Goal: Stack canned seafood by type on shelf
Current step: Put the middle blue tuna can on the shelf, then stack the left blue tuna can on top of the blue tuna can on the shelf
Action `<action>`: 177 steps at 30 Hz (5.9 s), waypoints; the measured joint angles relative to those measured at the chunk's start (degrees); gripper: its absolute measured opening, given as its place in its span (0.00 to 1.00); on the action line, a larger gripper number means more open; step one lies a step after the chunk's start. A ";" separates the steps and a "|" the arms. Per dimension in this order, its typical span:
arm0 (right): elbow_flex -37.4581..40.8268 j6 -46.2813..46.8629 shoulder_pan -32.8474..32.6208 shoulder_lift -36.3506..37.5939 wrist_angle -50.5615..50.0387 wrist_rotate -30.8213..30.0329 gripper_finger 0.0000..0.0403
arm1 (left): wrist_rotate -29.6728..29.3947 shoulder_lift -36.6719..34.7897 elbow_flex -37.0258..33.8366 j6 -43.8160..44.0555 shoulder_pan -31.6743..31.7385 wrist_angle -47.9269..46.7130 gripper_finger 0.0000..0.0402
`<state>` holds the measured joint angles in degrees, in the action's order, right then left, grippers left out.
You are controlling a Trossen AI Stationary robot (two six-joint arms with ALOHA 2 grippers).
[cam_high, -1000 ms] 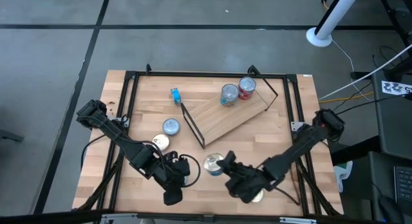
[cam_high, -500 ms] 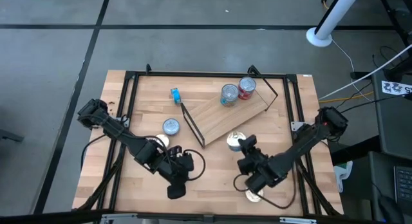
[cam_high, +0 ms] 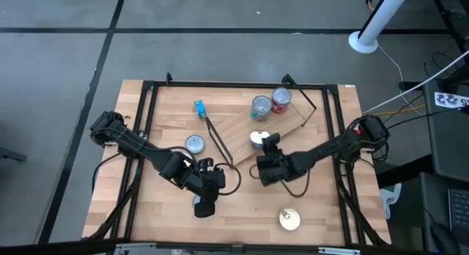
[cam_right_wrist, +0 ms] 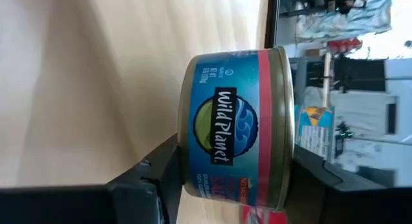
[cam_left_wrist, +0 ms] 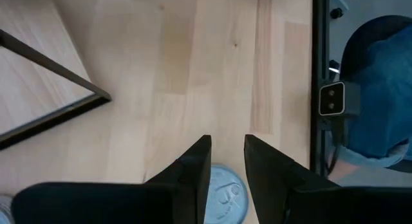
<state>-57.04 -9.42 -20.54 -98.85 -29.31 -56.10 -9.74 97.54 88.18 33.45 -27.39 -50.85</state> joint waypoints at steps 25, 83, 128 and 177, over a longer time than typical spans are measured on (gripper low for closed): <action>-0.07 -9.08 10.87 0.07 8.91 11.62 0.47 | 0.06 0.00 0.00 -6.86 1.30 -0.07 0.22; -19.18 8.15 -2.56 0.35 -20.97 24.37 0.76 | 2.59 -0.07 -11.51 12.73 -4.53 -21.76 0.22; -19.47 7.64 -6.83 0.11 -6.07 39.23 0.76 | -12.07 -0.11 -30.56 20.16 -3.96 -8.07 0.22; -19.26 -20.65 -6.81 -21.64 30.03 24.04 0.76 | -10.24 0.11 -26.62 18.85 -3.96 14.45 0.00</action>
<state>-76.29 -30.08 -27.35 -120.49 0.72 -32.06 -19.98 97.65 61.56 52.29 -31.35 -36.40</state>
